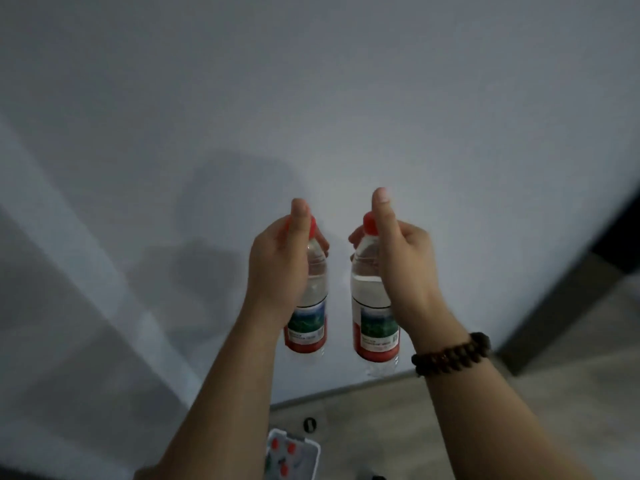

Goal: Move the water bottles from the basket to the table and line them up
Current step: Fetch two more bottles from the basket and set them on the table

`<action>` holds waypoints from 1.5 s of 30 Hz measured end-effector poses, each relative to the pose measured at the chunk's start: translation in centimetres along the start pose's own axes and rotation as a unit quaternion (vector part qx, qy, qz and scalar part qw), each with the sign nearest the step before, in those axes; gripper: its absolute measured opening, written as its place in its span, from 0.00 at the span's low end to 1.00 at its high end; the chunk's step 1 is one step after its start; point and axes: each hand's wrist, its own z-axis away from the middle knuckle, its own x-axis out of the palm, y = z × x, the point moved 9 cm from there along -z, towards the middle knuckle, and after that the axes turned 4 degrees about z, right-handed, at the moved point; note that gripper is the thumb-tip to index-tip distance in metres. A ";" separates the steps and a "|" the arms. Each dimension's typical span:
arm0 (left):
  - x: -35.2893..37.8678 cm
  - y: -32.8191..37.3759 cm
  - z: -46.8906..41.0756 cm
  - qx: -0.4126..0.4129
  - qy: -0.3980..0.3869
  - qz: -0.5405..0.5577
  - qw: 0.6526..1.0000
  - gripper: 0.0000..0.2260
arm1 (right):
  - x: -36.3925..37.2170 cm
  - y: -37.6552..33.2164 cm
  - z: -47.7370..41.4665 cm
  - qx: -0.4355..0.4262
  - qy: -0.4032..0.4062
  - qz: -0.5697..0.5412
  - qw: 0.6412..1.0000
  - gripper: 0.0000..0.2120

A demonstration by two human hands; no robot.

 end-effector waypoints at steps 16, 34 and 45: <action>29.8 8.6 12.2 0.035 -0.334 0.123 0.934 0.48 | -30.4 1.9 12.5 0.021 0.371 0.048 0.927 0.33; 57.5 19.2 36.4 -0.049 -0.437 0.198 0.876 0.25 | -64.3 7.3 29.7 0.070 0.539 0.123 0.830 0.34; 74.1 22.4 47.2 -0.070 -0.533 0.223 0.813 0.23 | -80.1 11.4 34.6 0.094 0.616 0.134 0.770 0.25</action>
